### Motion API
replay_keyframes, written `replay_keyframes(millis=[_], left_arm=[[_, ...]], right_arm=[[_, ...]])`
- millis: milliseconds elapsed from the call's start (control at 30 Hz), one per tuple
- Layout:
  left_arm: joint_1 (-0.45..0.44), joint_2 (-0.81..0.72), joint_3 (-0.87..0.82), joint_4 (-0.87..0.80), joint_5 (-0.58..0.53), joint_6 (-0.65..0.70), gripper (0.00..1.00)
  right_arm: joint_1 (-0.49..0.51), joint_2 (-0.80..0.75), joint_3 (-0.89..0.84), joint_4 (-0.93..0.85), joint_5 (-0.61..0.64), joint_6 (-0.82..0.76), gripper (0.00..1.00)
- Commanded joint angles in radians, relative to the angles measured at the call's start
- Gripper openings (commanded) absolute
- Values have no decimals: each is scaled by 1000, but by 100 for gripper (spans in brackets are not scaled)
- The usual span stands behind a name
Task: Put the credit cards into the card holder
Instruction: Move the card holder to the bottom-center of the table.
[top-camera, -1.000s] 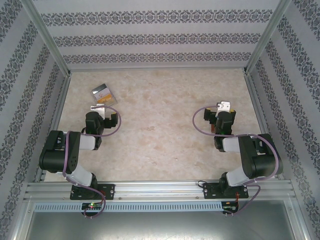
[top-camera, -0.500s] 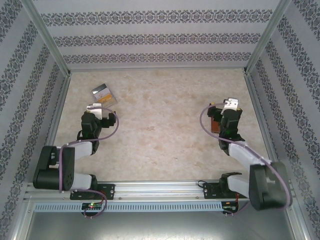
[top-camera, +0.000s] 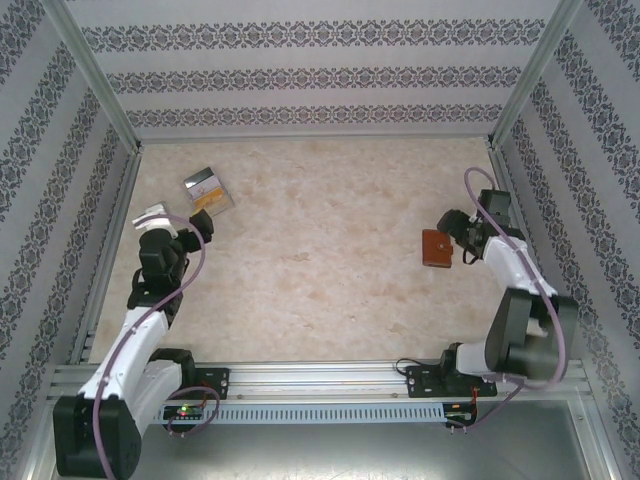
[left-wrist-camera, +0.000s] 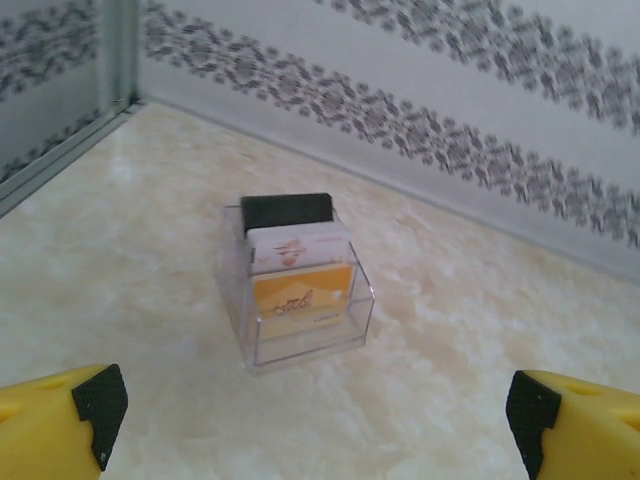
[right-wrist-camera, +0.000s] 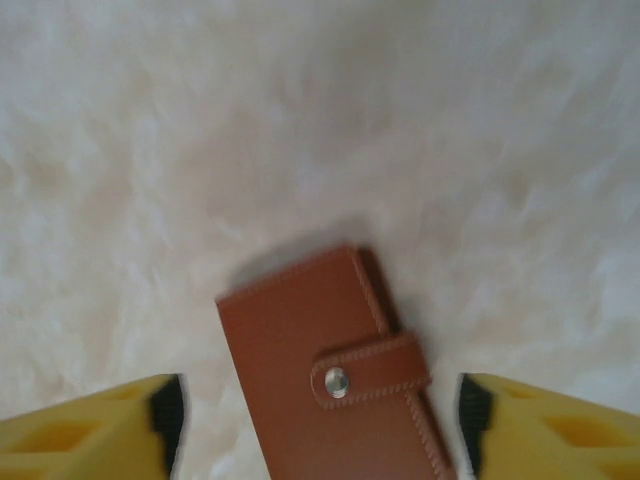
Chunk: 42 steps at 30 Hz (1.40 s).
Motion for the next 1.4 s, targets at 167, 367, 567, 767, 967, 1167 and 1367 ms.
replay_keyframes(millis=[167,367,567,767,967,1167,1367], left_arm=[[14,53,175,-382,178,-147,99],[13,202,252,-381,318,-164,99],[-12,308,317,-347,426,-202,99],[-143,426,369,-356,432,-228,99],[-304,551,392,-274,393,-278,99],[-388,588,445,-288,346,-280,99],[-400,557,412,-279,367,-332,99]], right_arm=[[28,259,189,-126,-131,23,46],[67,375,248,-209,-78,-6,39],[161,413,251,-288,-125,-55,34],[362,332,206,-306,-60,99,35],[546,310,217,-219,-136,272,35],[636,271,277,-217,-96,301,35],[585,160,216,-264,-10,202,38]])
